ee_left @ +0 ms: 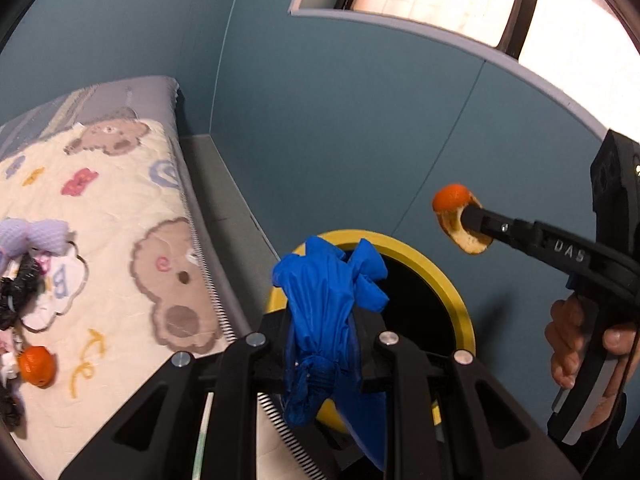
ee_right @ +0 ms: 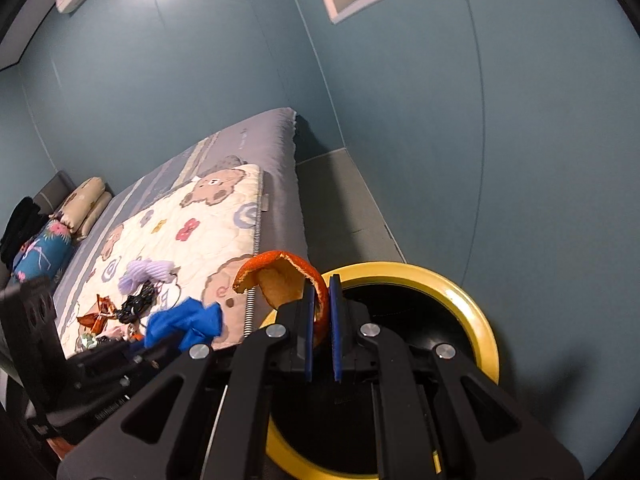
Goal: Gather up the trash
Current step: 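Carry the blue glove and orange peel over the yellow-rimmed bin with both tools, then open the left tool to drop the glove while the right tool drops the peel, then grasp the white tissue with the left tool while the right tool grasps the orange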
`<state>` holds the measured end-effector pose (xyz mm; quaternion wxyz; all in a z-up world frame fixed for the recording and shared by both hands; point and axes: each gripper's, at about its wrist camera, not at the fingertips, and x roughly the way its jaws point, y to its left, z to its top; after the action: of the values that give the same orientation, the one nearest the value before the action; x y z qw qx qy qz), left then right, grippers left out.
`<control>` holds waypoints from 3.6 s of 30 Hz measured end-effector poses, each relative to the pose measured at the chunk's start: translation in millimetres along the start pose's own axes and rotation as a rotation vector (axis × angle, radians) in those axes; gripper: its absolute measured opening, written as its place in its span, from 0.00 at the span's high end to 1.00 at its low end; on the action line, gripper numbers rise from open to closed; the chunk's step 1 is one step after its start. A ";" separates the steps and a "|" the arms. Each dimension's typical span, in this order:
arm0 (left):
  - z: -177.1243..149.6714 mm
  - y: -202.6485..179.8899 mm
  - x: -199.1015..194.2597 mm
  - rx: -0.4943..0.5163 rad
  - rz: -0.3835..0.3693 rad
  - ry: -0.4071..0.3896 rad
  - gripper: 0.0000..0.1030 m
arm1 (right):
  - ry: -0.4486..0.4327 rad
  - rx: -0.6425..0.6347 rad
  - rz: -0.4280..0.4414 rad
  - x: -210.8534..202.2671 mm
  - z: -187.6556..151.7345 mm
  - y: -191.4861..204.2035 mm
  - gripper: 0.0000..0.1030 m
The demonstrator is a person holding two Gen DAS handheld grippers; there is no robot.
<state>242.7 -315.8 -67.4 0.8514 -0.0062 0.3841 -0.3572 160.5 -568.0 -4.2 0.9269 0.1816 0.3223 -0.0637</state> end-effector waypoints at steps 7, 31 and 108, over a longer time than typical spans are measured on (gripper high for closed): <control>-0.9 -9.2 32.8 -0.011 -0.030 0.041 0.78 | 0.010 0.026 -0.011 12.9 5.4 -17.3 0.92; -11.2 17.4 -19.6 -0.061 0.082 -0.062 0.10 | 0.016 0.036 -0.149 13.1 -3.5 -18.7 0.44; -237.0 255.3 -214.9 -0.413 0.419 -0.047 0.10 | 0.226 -0.597 0.376 161.9 -151.8 349.6 0.29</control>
<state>144.1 68.5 -167.7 0.8959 -0.1082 0.4219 -0.0875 282.5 -187.1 -111.6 0.8932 -0.0348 0.3878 0.2250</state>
